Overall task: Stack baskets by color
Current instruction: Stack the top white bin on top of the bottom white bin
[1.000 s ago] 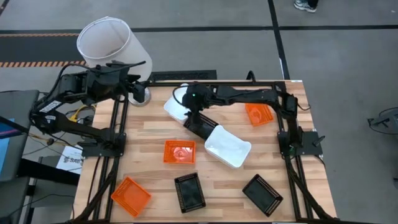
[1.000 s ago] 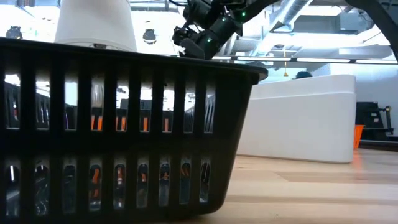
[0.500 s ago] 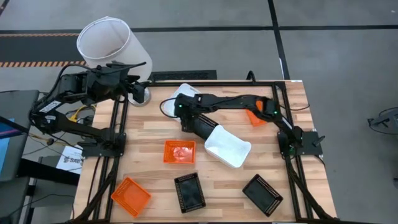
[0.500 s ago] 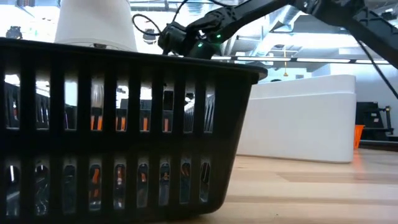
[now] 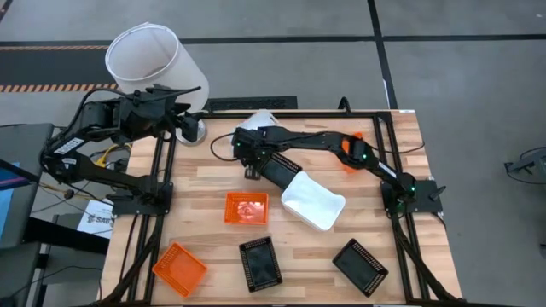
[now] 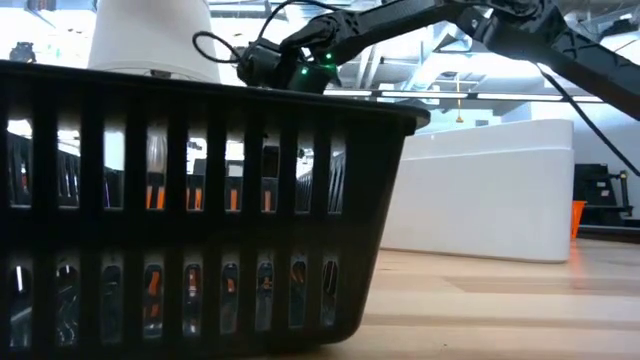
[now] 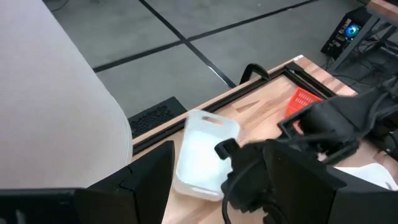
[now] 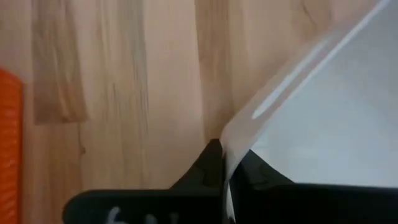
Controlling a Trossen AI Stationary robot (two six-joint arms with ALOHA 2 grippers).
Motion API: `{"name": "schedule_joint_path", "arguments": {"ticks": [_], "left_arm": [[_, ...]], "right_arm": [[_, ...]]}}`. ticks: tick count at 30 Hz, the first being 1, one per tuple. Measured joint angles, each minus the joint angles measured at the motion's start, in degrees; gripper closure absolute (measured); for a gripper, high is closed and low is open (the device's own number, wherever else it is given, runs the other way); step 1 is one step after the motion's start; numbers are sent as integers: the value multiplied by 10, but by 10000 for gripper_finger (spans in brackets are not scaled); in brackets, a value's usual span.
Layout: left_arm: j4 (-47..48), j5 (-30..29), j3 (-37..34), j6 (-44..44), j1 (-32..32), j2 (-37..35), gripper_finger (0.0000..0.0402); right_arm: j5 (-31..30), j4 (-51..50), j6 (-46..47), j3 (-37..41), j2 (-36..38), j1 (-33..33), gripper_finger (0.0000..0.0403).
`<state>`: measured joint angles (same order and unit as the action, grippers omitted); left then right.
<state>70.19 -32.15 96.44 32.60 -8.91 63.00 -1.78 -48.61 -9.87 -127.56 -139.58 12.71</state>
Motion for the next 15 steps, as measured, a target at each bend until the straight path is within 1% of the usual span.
{"name": "schedule_joint_path", "arguments": {"ticks": [3,8,11,15], "left_arm": [[0,0,0,0,0,0,164],[12,-1,0,0,0,0,164],[13,-1,0,1,0,0,164],[12,-2,0,0,0,0,164]], "right_arm": [[-13,3,-14,-10,21,5,389],[-16,-32,-53,-34,90,15,395],[-15,-116,-96,-36,142,17,398],[0,-284,-242,-38,228,-4,400]]}}
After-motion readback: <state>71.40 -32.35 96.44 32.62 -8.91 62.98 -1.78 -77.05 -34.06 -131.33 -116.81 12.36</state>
